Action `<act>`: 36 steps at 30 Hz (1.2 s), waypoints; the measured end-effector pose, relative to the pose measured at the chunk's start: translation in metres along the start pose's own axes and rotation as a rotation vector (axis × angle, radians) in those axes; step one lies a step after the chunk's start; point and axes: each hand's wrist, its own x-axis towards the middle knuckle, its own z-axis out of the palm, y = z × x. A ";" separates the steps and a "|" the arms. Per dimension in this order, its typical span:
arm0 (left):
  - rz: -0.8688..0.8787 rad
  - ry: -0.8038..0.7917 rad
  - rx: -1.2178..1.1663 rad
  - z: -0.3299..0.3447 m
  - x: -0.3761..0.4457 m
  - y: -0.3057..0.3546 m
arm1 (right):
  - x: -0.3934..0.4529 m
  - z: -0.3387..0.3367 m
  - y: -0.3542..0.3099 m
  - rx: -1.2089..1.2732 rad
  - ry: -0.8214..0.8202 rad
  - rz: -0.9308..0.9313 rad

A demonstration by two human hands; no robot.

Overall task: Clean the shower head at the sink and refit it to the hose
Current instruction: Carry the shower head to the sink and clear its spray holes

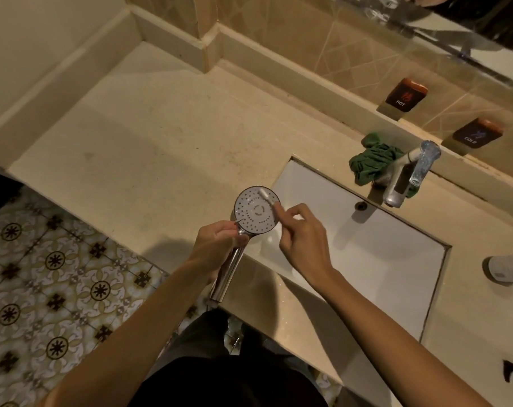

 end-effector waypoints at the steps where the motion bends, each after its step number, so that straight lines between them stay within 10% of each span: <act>1: -0.005 -0.004 0.000 0.000 0.000 0.000 | -0.003 0.002 0.001 0.013 -0.017 -0.026; 36: -0.049 -0.095 0.072 -0.018 0.001 0.002 | -0.021 0.014 0.006 0.174 0.093 0.074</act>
